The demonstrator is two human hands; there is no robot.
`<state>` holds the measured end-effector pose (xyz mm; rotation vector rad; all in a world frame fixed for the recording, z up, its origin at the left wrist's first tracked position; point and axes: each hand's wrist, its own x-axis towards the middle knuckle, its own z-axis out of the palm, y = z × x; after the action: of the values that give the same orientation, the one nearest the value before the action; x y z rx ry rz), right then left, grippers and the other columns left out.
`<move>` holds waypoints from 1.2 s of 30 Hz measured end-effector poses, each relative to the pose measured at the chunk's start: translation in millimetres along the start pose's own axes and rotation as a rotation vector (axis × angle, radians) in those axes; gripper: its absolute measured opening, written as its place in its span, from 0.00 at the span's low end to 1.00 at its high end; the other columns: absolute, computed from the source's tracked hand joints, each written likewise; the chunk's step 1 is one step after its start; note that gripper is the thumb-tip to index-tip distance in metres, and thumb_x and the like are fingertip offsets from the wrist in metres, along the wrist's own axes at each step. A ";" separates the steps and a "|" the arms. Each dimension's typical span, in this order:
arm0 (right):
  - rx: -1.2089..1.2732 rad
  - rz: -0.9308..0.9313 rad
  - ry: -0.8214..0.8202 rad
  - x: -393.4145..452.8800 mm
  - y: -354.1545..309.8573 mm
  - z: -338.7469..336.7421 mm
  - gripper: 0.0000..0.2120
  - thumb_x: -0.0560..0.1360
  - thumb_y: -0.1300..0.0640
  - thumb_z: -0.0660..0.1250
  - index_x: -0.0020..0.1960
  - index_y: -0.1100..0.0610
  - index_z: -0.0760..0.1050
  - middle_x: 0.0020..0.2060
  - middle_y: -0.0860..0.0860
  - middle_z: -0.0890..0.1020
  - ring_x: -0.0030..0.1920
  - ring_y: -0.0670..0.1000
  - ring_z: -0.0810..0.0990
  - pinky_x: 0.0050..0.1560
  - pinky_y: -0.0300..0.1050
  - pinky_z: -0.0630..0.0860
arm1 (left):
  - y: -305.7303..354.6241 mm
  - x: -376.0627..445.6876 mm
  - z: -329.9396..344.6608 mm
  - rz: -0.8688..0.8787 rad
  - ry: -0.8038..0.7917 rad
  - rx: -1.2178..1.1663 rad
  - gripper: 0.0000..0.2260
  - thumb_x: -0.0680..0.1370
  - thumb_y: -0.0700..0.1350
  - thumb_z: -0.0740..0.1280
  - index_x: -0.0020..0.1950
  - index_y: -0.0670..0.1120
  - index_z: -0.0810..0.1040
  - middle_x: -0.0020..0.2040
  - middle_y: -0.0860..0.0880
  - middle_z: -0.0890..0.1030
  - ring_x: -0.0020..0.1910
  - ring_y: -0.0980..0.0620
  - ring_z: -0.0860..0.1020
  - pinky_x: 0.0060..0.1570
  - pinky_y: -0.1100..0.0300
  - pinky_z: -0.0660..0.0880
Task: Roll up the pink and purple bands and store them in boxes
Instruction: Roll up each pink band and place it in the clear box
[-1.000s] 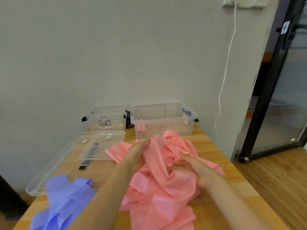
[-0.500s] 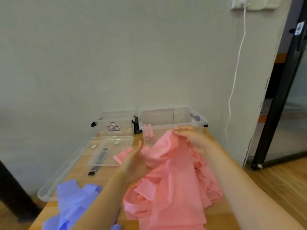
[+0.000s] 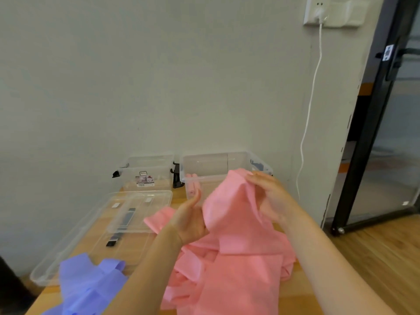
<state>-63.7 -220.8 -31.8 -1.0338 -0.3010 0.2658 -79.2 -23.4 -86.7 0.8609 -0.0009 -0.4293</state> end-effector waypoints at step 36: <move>0.050 0.251 0.054 -6.6 14.2 -15.8 0.16 0.75 0.49 0.61 0.46 0.59 0.82 0.41 0.56 0.81 0.41 0.52 0.80 0.50 0.47 0.75 | 43.1 -13.0 57.3 0.367 0.003 0.485 0.05 0.68 0.38 0.65 0.35 0.45 0.80 0.33 0.47 0.79 0.34 0.52 0.78 0.38 0.60 0.71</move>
<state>-65.1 -228.9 -52.6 -1.0281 -0.1142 0.4681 -85.2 -36.1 -15.3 1.3094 -0.2656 -0.0781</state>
